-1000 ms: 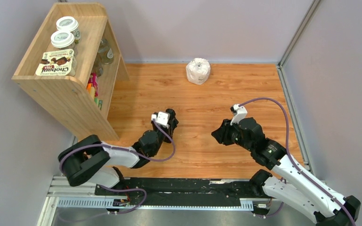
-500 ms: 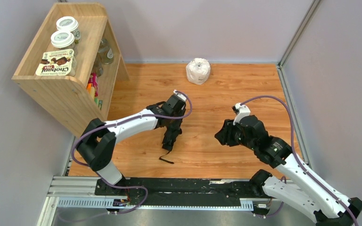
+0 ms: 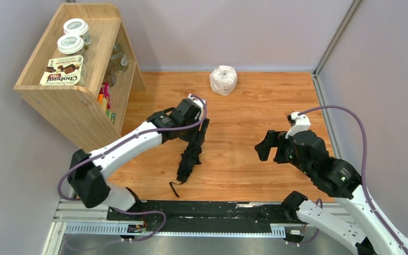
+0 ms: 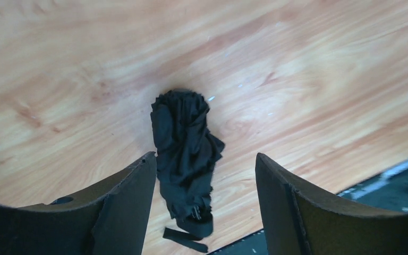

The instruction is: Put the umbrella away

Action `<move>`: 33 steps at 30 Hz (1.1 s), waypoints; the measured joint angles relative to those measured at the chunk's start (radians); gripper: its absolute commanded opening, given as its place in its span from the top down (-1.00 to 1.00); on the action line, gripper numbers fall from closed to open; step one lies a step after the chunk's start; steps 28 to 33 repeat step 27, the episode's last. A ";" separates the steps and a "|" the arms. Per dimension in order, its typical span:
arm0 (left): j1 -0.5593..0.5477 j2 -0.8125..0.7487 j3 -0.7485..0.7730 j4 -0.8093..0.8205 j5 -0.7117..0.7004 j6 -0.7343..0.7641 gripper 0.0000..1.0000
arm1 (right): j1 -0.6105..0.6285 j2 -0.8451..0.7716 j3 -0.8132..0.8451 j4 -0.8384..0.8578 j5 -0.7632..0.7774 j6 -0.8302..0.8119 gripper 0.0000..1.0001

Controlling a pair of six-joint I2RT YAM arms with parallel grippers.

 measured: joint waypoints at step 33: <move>0.000 -0.957 0.197 0.208 0.157 0.180 -0.34 | -0.003 -0.251 0.488 -0.085 0.446 -0.217 -1.00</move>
